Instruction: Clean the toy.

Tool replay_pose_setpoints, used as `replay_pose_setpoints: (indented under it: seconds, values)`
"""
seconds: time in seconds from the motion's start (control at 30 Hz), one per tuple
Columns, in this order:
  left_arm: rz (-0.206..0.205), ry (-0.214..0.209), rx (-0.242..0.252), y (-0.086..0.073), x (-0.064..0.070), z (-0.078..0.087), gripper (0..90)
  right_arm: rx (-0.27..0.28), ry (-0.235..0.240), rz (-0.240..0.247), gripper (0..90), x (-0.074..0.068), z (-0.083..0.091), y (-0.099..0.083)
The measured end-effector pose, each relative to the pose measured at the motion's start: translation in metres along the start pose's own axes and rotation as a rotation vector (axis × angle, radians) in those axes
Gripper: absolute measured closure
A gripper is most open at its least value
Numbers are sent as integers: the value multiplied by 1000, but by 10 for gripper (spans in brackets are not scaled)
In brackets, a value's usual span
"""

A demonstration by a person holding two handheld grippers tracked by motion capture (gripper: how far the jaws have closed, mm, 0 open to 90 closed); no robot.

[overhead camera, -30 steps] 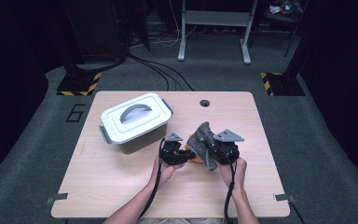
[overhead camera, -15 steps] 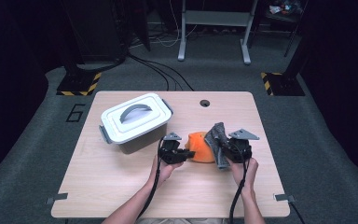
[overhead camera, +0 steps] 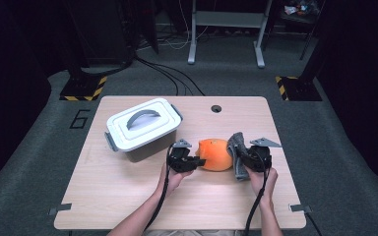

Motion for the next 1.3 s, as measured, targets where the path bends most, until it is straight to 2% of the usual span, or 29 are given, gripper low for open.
replay_pose_setpoints:
  seconds: [0.07,0.27,0.4,0.53,0.57,0.73,0.83,1.07,1.3]
  values:
    - [-9,-1,0,0,1,0,774,28,21,2,715,-6,6,7]
    - [-20,0,-3,1,5,-1,773,90,96,79,715,-41,16,28]
    - [-42,0,-13,1,5,-1,773,79,129,163,714,-66,11,34]
    - [-28,4,-4,1,5,-1,773,50,115,212,714,-76,2,29]
    - [-27,2,-5,1,5,-1,773,48,108,211,714,-77,1,28]
    - [-39,0,-6,1,5,-2,774,48,96,213,715,-71,1,27]
    - [-36,0,-3,1,5,-2,774,44,78,193,715,-63,3,26]
    - [-28,-2,-5,0,5,-2,774,26,27,126,714,-33,3,17]
    - [-26,-6,-3,-1,5,-2,774,-32,-10,47,714,-6,-5,1]
Point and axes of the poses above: each handheld gripper's, and its own axes: z roughly backward along the jaws, y roughly out of its top, x roughly to its right, the point moved 2 cm from there along -z, roughly forward along the jaws, and after that the axes turned 15 degrees about x, right-handed, at the moved point
